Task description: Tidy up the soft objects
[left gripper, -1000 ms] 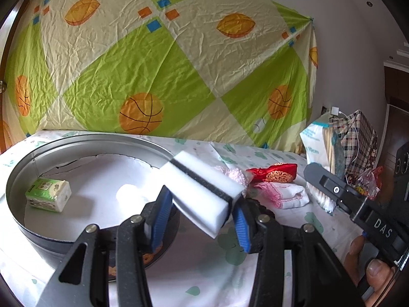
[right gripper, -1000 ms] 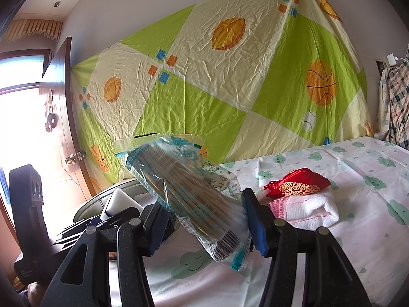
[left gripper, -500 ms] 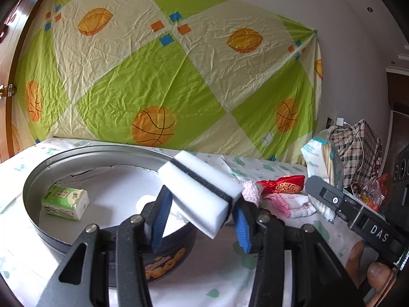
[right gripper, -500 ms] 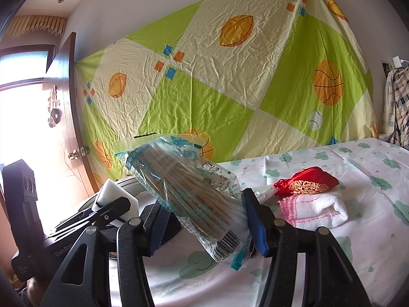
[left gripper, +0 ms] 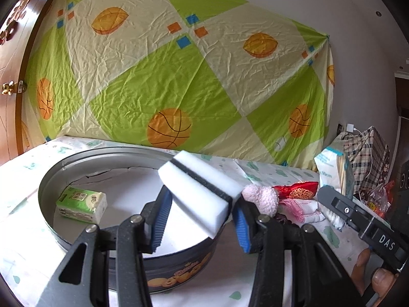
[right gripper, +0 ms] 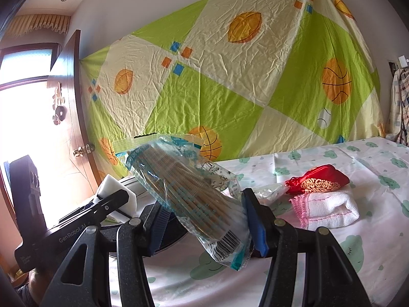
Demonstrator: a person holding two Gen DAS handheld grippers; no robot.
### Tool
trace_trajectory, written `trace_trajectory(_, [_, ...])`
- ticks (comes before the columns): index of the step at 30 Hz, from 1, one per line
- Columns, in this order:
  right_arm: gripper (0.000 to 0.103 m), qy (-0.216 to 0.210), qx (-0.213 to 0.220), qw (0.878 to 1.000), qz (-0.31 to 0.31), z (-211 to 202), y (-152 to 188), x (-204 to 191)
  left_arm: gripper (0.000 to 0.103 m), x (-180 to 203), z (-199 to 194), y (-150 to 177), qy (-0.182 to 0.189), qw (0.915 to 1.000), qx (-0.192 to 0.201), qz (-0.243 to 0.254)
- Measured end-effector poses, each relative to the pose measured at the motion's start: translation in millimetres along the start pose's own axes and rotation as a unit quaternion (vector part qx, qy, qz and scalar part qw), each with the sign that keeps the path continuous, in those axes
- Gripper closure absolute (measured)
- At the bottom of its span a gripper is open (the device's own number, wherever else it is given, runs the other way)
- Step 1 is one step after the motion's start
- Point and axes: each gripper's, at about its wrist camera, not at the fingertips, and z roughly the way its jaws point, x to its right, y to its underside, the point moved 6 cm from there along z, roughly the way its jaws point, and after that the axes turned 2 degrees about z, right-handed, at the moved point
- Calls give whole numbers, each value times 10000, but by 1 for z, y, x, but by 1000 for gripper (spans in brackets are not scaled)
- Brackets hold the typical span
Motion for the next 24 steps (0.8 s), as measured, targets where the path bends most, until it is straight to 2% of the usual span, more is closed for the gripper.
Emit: trace_trajectory(24, [45,-142,-70,9997,-207,13,8,-29,58,-18,-5,1,-156,9998,-12,-111])
